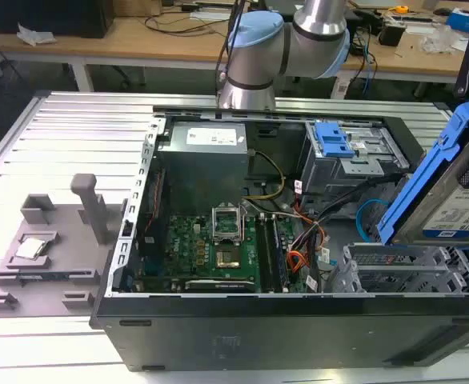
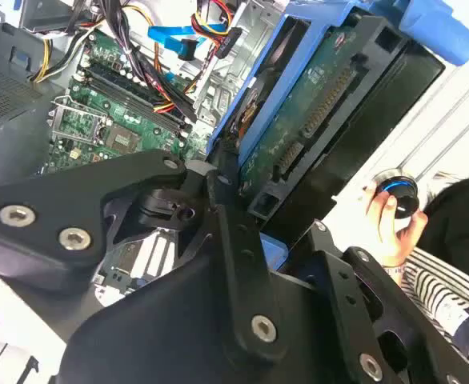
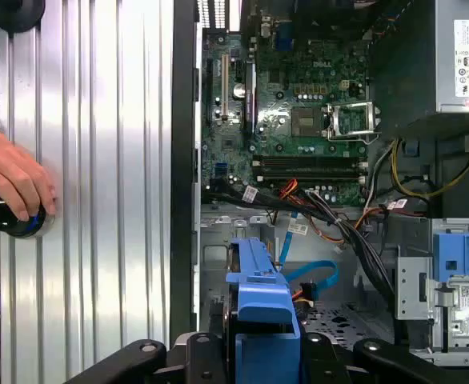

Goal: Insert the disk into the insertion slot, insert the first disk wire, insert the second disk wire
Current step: 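Insert the disk into the insertion slot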

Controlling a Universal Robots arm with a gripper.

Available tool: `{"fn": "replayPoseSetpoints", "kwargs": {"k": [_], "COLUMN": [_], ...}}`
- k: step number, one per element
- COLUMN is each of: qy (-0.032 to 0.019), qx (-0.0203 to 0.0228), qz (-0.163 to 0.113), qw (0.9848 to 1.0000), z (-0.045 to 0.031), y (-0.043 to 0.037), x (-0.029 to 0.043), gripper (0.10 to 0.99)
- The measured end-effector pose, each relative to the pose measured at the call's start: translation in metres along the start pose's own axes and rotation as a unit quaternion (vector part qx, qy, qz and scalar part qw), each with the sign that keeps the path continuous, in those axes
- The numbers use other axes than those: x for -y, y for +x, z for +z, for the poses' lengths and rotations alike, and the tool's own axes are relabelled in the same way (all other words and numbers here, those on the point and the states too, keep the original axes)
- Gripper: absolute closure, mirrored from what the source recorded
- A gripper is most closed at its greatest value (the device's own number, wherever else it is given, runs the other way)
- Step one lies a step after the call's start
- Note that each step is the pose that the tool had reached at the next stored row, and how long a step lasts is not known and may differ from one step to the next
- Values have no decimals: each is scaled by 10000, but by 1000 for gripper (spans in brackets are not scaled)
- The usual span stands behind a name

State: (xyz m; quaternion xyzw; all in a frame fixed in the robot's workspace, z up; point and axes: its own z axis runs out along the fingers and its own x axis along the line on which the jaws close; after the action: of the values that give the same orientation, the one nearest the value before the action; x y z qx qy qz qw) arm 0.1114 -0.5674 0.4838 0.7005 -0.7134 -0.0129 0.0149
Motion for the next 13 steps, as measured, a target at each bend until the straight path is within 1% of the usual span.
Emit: {"fn": "replayPoseSetpoints", "kwargs": {"k": [2,5,13], "qy": [0,0,-3], "qx": [0,-1,0], "qz": [0,0,0], "qw": [10000,10000,10000], "z": [44,70,185], "y": [0,0,0], "x": [-1,-1,2], "gripper": [722,722,722]}}
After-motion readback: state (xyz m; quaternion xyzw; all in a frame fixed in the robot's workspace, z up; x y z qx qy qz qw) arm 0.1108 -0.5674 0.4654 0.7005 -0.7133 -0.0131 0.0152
